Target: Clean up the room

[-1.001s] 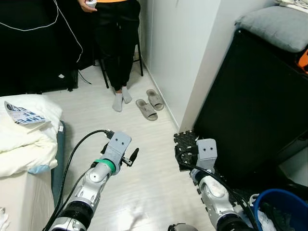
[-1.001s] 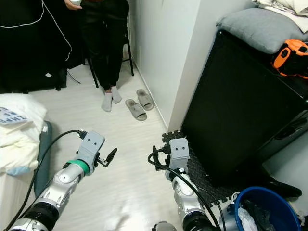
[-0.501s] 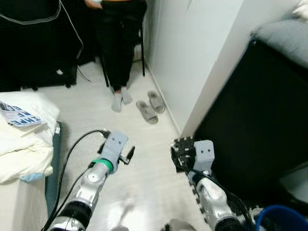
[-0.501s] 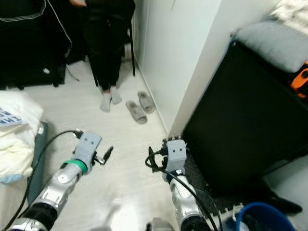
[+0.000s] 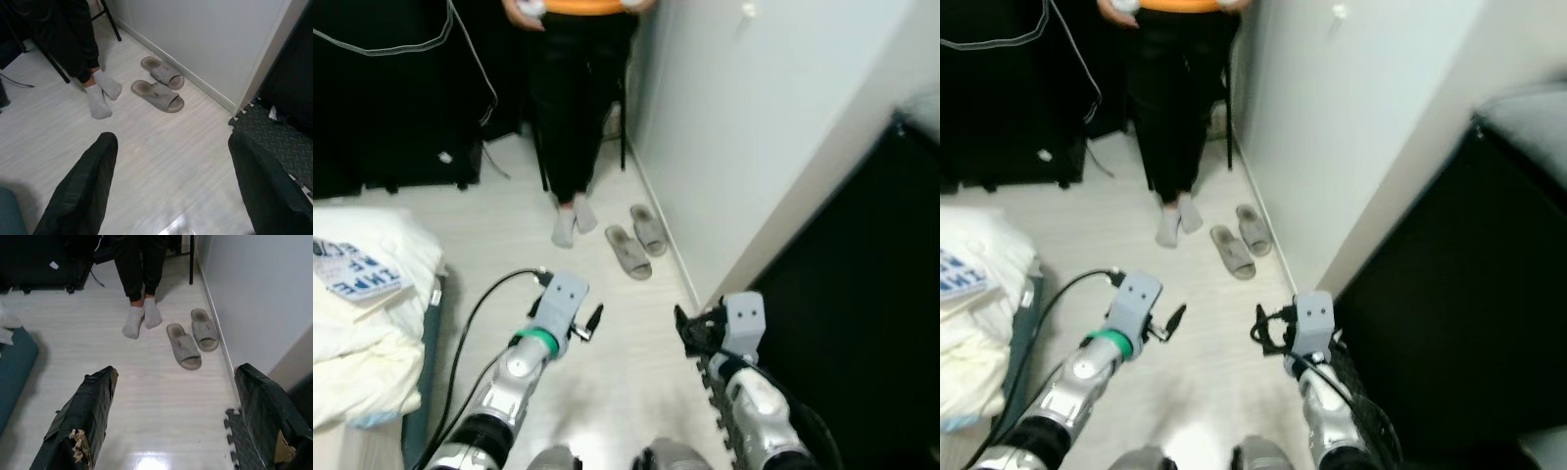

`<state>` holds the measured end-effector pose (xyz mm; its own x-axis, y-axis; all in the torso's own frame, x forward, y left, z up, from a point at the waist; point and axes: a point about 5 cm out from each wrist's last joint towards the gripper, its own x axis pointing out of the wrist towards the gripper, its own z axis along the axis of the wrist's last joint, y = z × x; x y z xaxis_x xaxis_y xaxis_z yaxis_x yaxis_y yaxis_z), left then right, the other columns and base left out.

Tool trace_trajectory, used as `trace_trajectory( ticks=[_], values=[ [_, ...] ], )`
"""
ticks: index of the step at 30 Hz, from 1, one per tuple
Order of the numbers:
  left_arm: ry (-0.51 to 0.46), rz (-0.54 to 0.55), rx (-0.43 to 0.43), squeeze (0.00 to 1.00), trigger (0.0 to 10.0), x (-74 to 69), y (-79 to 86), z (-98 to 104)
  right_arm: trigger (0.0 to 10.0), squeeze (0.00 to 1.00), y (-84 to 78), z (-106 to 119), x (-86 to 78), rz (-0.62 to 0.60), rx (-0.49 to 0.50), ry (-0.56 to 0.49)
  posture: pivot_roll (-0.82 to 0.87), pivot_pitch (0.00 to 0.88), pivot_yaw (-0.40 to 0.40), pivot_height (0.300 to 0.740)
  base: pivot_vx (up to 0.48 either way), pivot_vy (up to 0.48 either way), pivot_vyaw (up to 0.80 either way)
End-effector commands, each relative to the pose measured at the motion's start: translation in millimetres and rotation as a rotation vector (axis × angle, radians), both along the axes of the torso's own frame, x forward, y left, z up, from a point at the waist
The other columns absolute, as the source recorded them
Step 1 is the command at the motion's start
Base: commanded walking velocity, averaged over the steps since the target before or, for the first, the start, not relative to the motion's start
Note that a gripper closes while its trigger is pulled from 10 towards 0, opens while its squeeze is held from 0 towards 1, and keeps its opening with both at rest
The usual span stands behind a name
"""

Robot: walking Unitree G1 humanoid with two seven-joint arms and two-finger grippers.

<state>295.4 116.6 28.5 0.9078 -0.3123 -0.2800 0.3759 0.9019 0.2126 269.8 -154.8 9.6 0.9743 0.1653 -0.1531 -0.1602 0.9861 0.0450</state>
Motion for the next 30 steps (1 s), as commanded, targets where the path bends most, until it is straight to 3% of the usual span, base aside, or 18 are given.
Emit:
trace_trajectory(
  ticks=[1, 30],
  values=[
    [0.011, -0.015, 0.004, 0.0, 10.0, -4.3, -3.5, -4.0, 10.0, 0.0, -7.0, -4.1, -4.2, -0.024, -0.001, 0.023, 0.0, 0.036, -0.01, 0.724, 0.431, 0.0, 0.0],
    [0.009, -0.042, 0.028, 0.0, 10.0, -5.2, 0.5, -4.0, 10.0, 0.0, -5.5, -5.3, -7.4, -0.027, 0.007, 0.027, 0.0, 0.047, 0.012, 0.724, 0.43, 0.0, 0.0]
  ],
)
